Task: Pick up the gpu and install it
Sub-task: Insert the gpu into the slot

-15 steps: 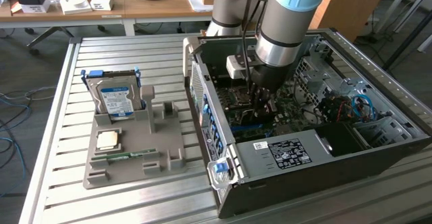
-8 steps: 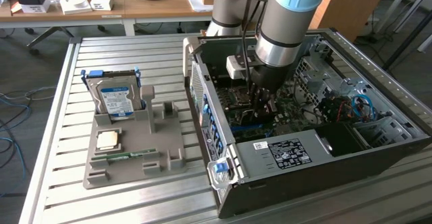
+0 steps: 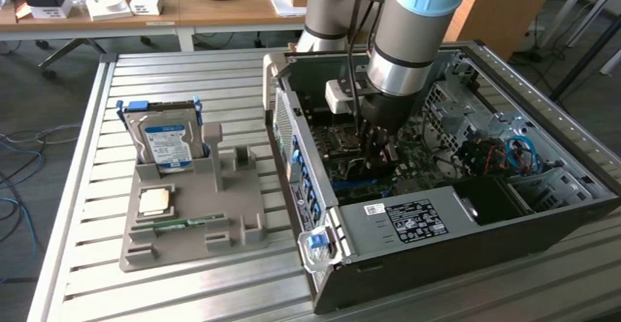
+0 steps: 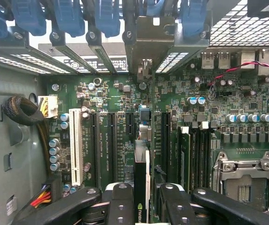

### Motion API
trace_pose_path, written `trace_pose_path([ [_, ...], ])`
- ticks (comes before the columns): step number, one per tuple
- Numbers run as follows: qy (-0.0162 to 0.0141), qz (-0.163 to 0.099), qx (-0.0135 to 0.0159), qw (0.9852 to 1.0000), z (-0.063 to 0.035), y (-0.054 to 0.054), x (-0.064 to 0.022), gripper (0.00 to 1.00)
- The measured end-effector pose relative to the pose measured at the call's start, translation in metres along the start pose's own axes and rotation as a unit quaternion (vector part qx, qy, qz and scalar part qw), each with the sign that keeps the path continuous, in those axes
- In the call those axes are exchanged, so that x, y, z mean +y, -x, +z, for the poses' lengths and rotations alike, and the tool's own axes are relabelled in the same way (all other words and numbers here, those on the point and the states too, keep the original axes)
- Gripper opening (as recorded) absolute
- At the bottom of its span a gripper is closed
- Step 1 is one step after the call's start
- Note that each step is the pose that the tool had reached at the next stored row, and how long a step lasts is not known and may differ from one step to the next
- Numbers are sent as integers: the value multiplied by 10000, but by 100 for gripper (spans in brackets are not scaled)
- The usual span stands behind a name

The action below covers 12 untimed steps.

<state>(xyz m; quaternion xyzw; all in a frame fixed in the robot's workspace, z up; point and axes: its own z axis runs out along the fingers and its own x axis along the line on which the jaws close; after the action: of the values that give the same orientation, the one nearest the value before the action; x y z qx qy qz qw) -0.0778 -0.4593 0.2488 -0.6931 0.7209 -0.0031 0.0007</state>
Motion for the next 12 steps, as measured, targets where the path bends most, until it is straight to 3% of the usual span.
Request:
trace_pose_path([
  [12, -8, 0, -16, 10000, -17, 1, 0, 26],
])
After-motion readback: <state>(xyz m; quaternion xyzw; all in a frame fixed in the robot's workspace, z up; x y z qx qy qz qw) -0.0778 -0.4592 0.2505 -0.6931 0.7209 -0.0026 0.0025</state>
